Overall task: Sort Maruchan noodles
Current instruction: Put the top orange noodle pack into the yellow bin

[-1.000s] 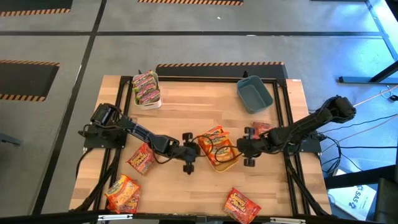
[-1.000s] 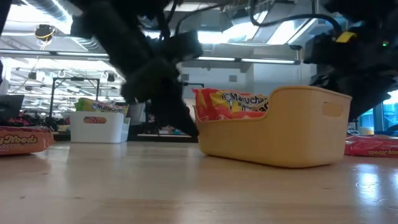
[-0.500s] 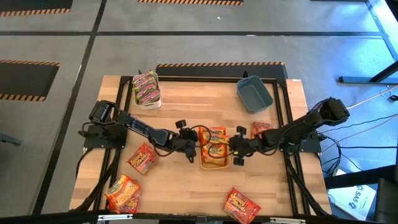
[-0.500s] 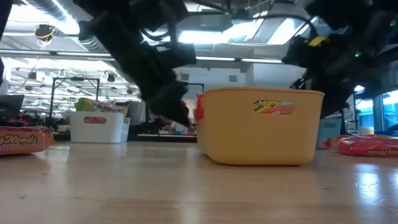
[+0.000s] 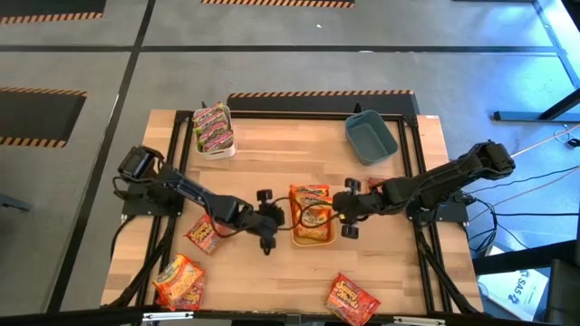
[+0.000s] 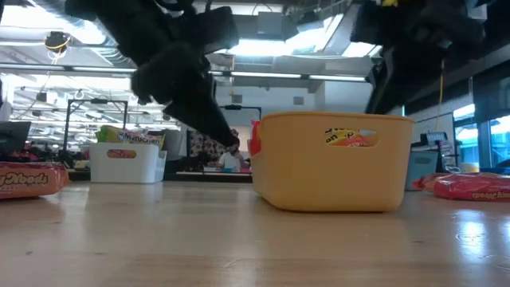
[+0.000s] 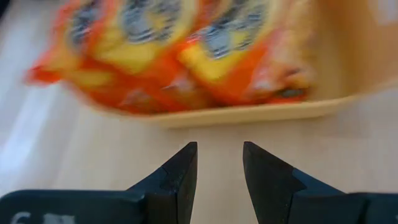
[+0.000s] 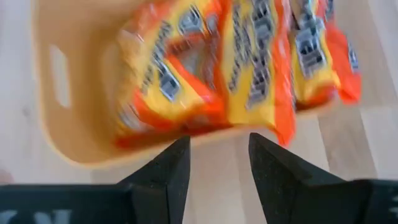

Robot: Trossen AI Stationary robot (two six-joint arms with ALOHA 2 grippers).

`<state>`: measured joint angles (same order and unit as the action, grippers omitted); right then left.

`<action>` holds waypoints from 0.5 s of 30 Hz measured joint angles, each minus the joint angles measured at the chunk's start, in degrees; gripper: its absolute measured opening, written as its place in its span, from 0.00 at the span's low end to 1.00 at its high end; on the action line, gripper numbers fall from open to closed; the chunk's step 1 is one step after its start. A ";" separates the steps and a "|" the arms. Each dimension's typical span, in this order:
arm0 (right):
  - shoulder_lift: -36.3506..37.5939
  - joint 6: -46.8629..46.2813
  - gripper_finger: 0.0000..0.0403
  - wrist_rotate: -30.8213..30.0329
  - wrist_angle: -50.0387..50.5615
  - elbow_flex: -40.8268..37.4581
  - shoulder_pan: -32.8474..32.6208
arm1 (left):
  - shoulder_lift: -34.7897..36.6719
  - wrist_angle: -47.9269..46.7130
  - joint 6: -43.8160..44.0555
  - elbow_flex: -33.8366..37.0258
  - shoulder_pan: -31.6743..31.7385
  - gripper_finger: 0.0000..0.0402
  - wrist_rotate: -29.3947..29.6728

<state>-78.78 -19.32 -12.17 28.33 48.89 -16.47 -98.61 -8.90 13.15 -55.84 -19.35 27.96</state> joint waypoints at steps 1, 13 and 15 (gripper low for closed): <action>-0.04 0.13 0.36 0.72 -1.81 0.04 0.00 | -0.40 0.28 -0.04 -0.03 -0.49 0.31 -0.53; -0.22 3.29 0.57 3.24 -15.22 0.08 0.00 | -4.02 6.32 -4.57 0.03 -1.30 0.31 0.05; -0.22 3.34 0.64 3.28 -16.79 0.08 0.00 | -4.23 7.29 -4.60 0.03 -1.28 0.31 -0.04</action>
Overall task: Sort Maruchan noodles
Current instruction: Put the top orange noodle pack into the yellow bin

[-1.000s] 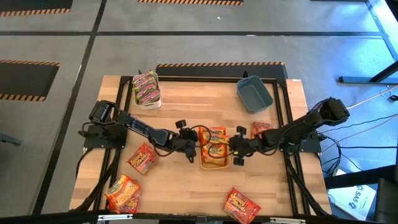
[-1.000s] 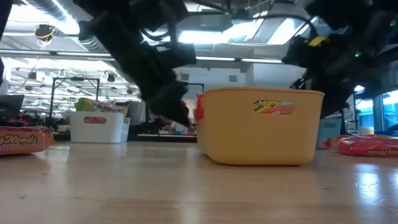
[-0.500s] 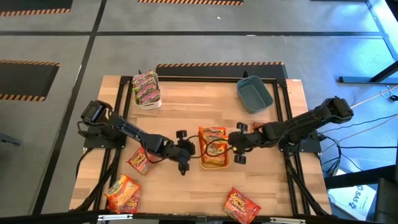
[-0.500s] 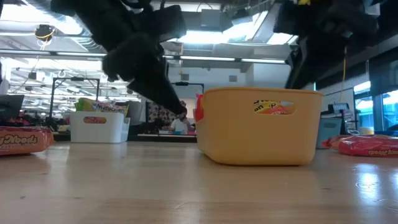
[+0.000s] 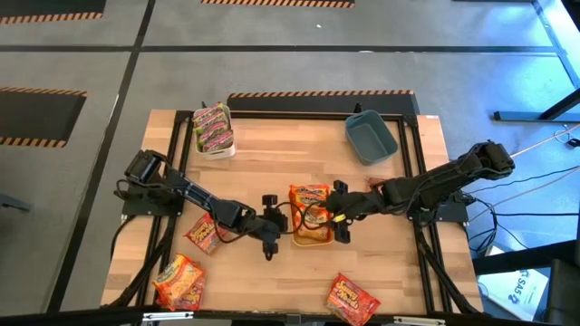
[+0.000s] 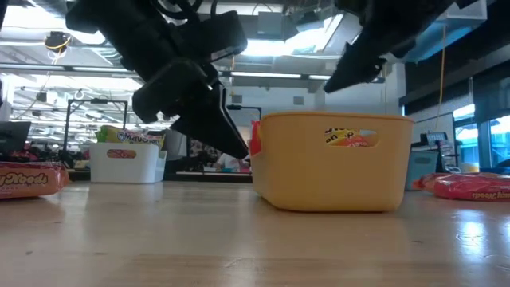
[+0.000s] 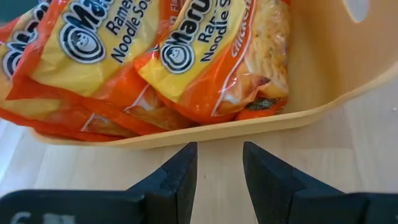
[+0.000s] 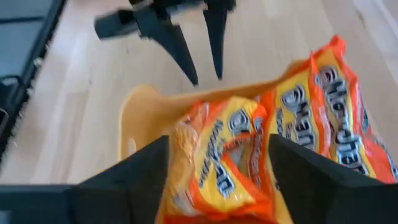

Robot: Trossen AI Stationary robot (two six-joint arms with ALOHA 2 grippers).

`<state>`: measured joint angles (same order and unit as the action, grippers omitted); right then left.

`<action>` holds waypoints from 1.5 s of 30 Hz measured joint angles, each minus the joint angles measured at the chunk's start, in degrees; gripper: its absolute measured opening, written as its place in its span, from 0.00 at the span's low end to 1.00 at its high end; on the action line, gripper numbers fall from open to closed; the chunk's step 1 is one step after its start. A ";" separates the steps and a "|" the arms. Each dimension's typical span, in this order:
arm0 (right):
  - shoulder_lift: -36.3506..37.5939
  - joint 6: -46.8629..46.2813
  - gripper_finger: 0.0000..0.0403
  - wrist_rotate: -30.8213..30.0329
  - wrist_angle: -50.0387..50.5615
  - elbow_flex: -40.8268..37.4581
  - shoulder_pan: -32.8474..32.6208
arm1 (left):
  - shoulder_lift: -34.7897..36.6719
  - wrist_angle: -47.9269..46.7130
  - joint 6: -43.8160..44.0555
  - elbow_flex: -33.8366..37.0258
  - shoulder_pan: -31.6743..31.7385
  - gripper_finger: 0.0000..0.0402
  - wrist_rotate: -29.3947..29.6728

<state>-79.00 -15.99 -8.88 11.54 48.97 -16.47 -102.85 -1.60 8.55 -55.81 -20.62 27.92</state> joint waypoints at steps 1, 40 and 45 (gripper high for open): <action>0.00 0.00 0.68 0.04 -1.00 0.00 0.00 | 0.00 0.06 -0.13 0.00 -0.02 0.31 0.00; -15.58 -0.92 0.43 -3.54 7.70 7.54 -1.86 | 0.00 2.91 -0.18 0.04 0.09 0.31 -0.18; -15.56 -0.35 0.24 -4.01 7.63 7.54 -1.86 | 0.00 2.93 -0.17 0.04 0.09 0.31 -0.18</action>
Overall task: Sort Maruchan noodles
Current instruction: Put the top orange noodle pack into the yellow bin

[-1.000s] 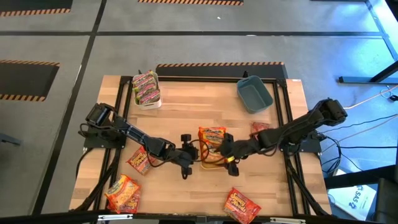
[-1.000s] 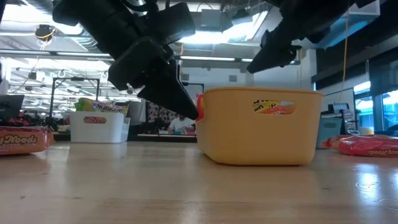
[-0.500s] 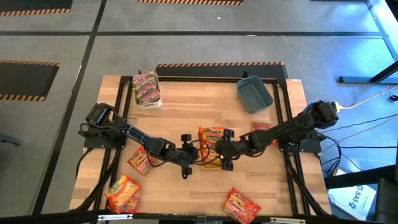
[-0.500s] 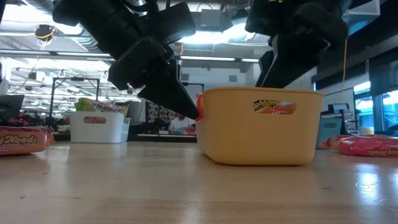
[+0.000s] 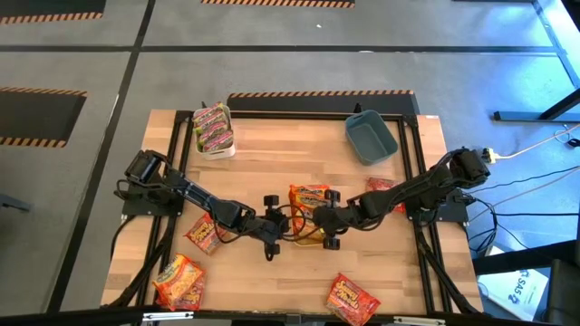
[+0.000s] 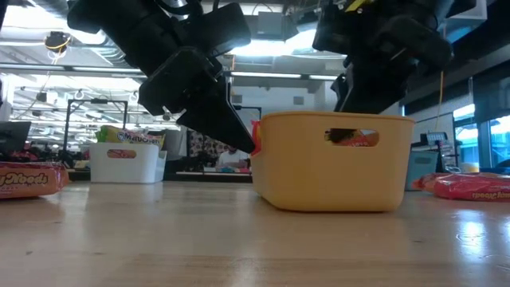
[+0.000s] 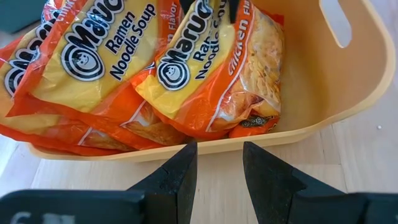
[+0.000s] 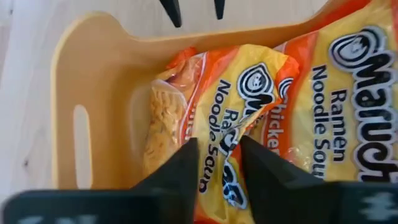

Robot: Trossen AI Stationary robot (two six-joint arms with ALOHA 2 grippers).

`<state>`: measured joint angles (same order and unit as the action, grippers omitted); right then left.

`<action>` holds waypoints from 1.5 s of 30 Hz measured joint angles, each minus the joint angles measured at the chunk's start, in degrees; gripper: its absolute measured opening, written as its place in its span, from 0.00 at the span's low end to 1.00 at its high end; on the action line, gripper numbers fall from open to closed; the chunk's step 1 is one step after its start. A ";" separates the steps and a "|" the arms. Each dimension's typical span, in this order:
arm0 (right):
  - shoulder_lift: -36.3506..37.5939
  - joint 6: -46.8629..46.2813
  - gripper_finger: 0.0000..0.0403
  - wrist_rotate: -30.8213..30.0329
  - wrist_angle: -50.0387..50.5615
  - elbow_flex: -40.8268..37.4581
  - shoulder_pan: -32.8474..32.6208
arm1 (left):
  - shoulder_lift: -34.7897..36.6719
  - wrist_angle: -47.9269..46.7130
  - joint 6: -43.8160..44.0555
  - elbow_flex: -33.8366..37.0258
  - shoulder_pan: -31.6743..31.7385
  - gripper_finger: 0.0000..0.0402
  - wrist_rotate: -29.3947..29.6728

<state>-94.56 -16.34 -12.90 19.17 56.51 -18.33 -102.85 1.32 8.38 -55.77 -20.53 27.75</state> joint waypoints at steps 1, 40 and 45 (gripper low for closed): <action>0.00 0.09 0.20 -0.27 -0.01 0.00 0.00 | 0.00 0.00 0.00 0.00 0.00 0.31 0.00; 3.30 13.77 0.00 -38.06 0.47 0.00 -8.15 | 0.31 -0.20 -1.47 0.00 -0.15 0.31 -0.42; 3.30 13.79 0.00 -37.87 0.47 0.00 -8.17 | 4.30 -0.92 -1.55 -0.02 -0.99 0.31 0.21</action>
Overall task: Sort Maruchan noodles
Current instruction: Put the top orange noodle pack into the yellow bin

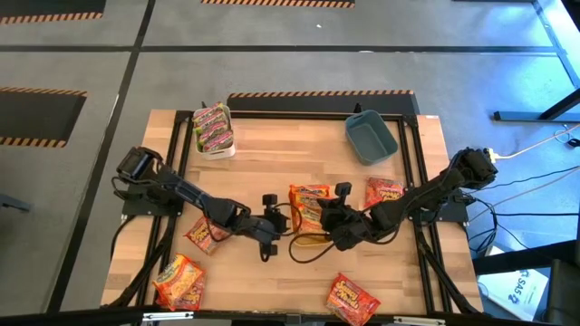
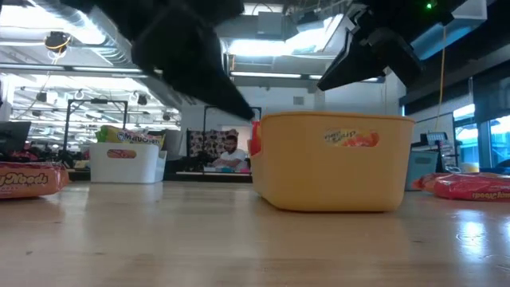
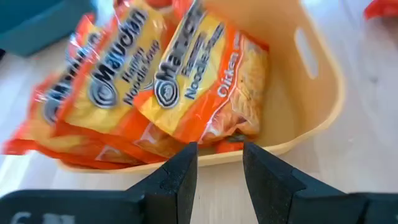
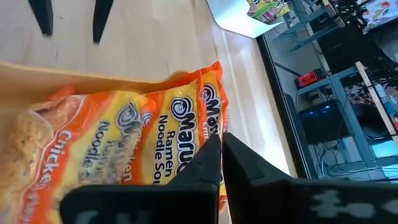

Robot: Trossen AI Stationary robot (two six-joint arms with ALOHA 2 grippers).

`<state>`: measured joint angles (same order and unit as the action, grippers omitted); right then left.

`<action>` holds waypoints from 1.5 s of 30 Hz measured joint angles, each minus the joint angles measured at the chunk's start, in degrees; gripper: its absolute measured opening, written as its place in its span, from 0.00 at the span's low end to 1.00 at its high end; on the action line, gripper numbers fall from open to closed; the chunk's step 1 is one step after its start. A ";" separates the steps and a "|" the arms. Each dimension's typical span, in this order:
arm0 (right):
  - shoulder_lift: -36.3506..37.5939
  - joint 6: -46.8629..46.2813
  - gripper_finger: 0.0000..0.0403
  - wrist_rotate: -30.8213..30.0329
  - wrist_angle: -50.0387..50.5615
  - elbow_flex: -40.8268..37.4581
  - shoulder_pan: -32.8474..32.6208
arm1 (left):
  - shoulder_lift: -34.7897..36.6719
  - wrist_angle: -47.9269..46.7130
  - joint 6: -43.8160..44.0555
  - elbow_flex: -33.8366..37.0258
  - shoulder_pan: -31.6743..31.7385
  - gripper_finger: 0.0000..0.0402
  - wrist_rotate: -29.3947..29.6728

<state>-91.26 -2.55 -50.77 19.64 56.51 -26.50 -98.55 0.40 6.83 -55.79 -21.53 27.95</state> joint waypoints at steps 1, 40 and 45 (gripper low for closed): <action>0.00 0.00 0.00 0.03 0.02 0.00 0.00 | 0.74 0.10 -0.40 0.00 -0.09 0.31 0.34; 0.02 0.01 0.00 0.25 -0.02 0.00 0.00 | -8.72 27.65 -11.04 -0.04 5.48 0.31 -12.94; 0.02 0.05 0.00 2.73 -0.11 -0.02 0.38 | -10.11 25.39 -9.66 0.06 7.41 0.31 -16.89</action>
<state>-91.24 -2.50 -48.04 19.53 56.49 -26.12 -108.66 25.79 -2.83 -55.73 -14.11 11.07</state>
